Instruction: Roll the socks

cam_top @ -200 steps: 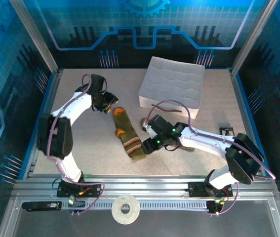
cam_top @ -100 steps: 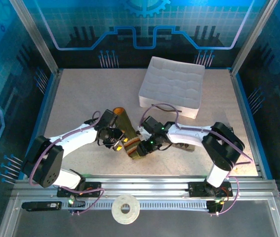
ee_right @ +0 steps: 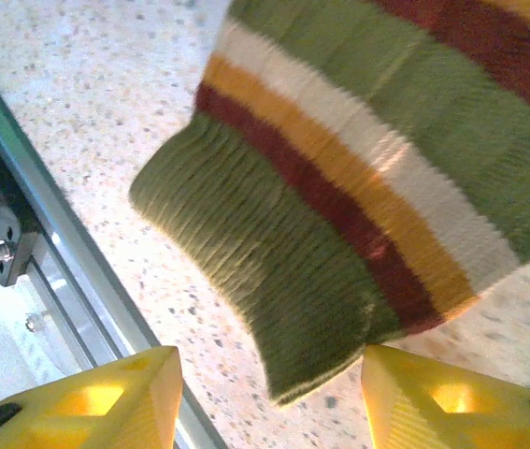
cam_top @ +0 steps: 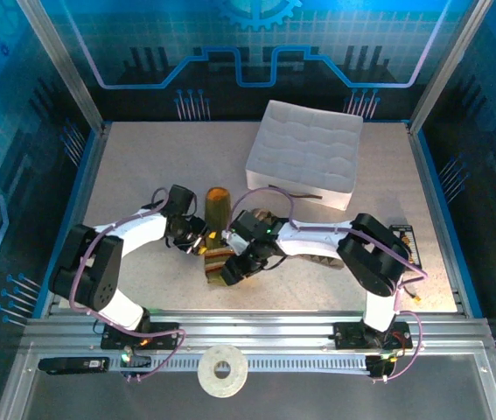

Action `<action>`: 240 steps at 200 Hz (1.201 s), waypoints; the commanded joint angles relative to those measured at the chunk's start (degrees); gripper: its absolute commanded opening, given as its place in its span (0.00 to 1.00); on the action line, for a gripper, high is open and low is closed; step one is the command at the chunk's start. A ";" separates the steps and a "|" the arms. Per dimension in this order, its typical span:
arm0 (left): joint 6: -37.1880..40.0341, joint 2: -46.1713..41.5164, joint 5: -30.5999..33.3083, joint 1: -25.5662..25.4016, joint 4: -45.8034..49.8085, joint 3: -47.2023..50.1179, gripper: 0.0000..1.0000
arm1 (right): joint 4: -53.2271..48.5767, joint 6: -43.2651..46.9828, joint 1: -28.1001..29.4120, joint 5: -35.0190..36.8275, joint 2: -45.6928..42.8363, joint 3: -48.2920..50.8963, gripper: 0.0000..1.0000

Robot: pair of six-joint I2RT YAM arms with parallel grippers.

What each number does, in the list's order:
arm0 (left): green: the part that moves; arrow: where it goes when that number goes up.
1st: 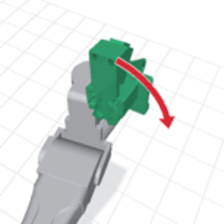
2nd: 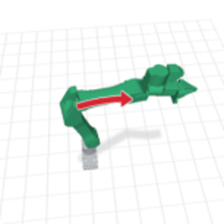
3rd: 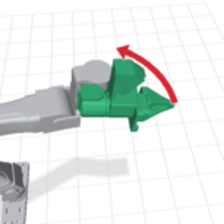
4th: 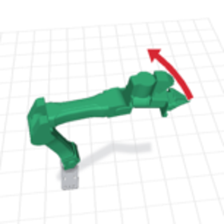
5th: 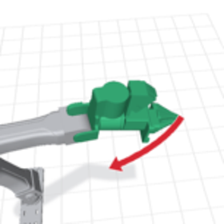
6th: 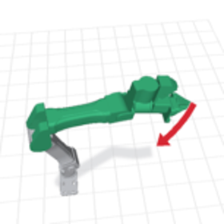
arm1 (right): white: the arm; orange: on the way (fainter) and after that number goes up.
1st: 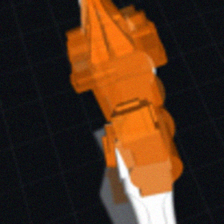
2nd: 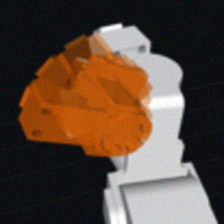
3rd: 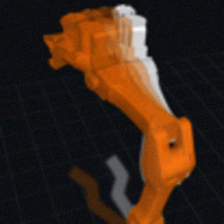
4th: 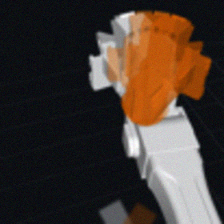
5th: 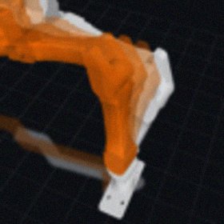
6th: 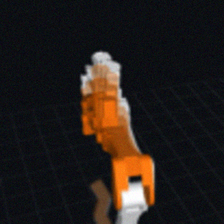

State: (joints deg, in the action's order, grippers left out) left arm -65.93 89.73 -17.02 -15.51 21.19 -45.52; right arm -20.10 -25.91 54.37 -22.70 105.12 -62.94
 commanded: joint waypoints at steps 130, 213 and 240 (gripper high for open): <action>-3.13 -23.67 -0.83 0.40 18.24 5.64 0.47 | 24.03 58.93 13.48 35.39 -13.23 17.45 0.75; -4.22 -28.56 -1.27 0.43 19.81 9.94 0.46 | 27.57 58.40 14.42 38.46 -4.26 13.45 0.57; -4.05 -28.11 -1.43 0.48 19.24 9.74 0.46 | 25.47 57.21 14.45 36.70 -3.34 12.05 0.36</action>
State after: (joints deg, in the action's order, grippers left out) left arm -69.12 62.06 -16.84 -15.46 39.38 -36.36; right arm 5.67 32.38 68.25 14.59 100.47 -48.58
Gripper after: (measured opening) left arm 0.460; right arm 0.434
